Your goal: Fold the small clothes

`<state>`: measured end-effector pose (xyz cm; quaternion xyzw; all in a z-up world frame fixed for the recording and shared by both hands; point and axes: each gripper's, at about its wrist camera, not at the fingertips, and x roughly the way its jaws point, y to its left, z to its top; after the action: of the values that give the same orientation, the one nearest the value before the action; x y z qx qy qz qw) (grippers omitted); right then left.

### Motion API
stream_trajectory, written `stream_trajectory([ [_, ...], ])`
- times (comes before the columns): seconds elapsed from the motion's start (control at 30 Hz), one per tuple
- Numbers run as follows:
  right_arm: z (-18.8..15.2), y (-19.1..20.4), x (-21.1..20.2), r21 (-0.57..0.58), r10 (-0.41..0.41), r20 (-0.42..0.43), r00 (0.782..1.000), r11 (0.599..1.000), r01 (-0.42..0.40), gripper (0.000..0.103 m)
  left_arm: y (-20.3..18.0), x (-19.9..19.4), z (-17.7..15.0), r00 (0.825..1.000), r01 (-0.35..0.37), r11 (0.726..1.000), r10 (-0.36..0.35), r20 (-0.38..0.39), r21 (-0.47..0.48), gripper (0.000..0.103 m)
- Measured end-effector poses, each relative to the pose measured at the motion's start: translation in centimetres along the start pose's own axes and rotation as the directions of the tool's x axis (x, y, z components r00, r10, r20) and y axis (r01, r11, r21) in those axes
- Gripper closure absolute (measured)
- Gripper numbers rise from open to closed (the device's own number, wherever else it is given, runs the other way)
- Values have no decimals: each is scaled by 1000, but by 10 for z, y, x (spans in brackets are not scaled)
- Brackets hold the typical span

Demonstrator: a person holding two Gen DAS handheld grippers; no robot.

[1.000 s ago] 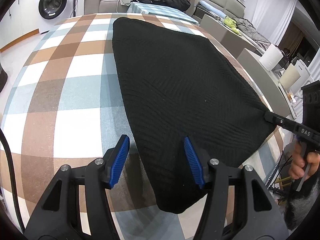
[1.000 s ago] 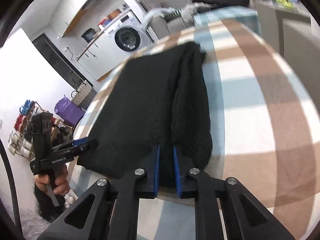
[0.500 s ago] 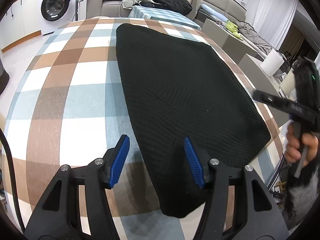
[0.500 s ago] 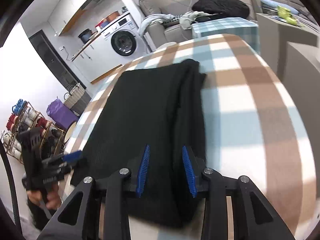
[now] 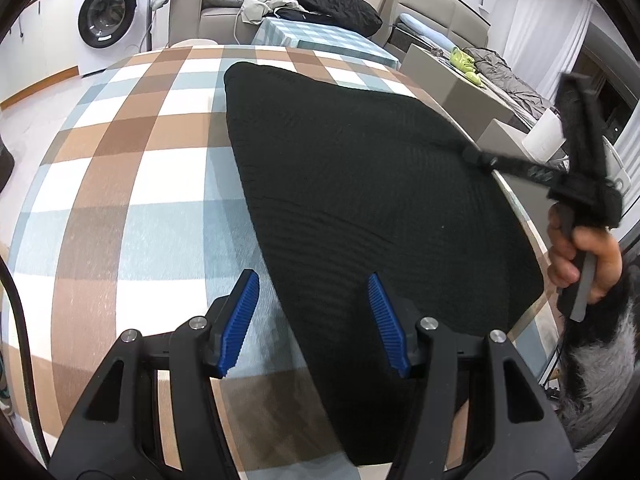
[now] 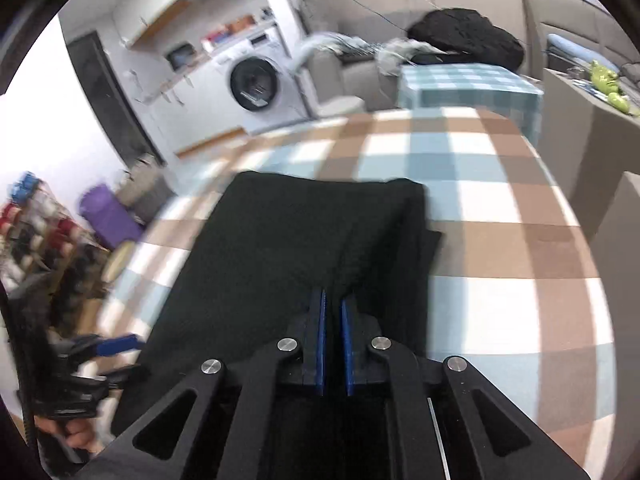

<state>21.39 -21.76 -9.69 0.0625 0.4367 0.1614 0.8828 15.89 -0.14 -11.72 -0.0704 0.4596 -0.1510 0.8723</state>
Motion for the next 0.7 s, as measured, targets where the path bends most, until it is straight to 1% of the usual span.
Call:
stream_trajectory([
  [0.03,-2,-2,8,-7,-35,-34,999,999,34,96,-1,1,1,1000,-5,1000,5,-3,5,49],
  [0.07,-5,-4,15,-7,-39,-71,997,999,38,96,-1,2,1,1000,-8,1000,8,-5,10,49],
  [0.13,-11,-7,22,-6,-26,-129,991,1000,25,89,-2,3,-1,1000,-10,1000,10,-13,11,49],
  [0.17,-11,-8,21,-6,-19,-134,991,1000,19,88,-1,3,-2,1000,-8,1000,9,-15,9,49],
  [0.23,-10,-12,16,13,7,-109,994,1000,-6,78,-1,4,-3,1000,-9,1000,9,-21,6,49],
  [0.3,-4,-15,13,38,17,-83,996,999,-14,77,-1,4,-5,1000,-9,1000,9,-25,6,49],
  [0.47,24,-27,33,129,20,-35,999,992,-15,77,-2,-1,-10,1000,-14,1000,14,-22,8,49],
  [0.5,30,-29,39,133,27,-18,999,991,-24,77,-1,-2,-11,1000,-14,1000,14,-20,4,49],
  [0.57,39,-25,48,102,8,-25,1000,995,-5,96,1,-5,-13,1000,-17,1000,17,-18,-6,49],
  [0.6,42,-20,47,71,0,-5,1000,998,0,98,2,-7,-13,1000,-16,1000,16,-15,-9,49],
  [0.67,45,-16,40,49,-13,42,999,999,11,98,4,-9,-15,1000,-9,1000,9,-14,-14,47],
  [0.7,46,-16,42,41,-38,27,999,998,37,97,4,-9,-16,1000,-7,1000,6,-14,-17,47],
])
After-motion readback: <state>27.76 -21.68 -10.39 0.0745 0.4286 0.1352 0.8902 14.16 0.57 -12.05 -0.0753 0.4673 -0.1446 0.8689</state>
